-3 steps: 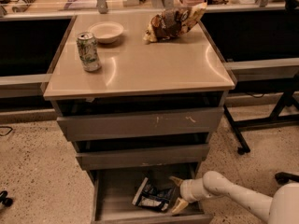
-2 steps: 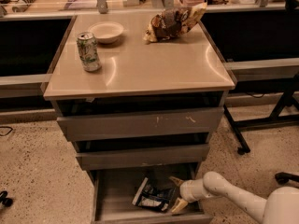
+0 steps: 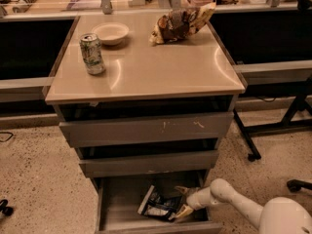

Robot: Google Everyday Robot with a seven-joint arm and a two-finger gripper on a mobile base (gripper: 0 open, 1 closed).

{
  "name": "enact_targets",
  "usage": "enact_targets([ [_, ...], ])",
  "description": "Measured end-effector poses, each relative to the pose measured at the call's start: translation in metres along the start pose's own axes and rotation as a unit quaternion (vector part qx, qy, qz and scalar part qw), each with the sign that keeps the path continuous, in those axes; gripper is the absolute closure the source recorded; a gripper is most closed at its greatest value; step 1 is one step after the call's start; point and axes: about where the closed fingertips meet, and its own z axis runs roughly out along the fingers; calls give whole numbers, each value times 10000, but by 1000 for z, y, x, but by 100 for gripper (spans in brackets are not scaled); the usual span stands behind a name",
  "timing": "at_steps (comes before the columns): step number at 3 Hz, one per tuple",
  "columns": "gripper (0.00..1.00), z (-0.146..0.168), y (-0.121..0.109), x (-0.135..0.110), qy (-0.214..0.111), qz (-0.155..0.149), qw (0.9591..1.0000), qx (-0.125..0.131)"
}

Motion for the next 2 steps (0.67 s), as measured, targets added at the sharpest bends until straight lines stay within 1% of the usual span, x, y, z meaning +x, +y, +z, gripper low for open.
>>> enact_targets([
  [1, 45, 14, 2, 9, -46, 108, 9998, -151],
  [2, 68, 22, 7, 2, -168, 206, 9992, -289],
])
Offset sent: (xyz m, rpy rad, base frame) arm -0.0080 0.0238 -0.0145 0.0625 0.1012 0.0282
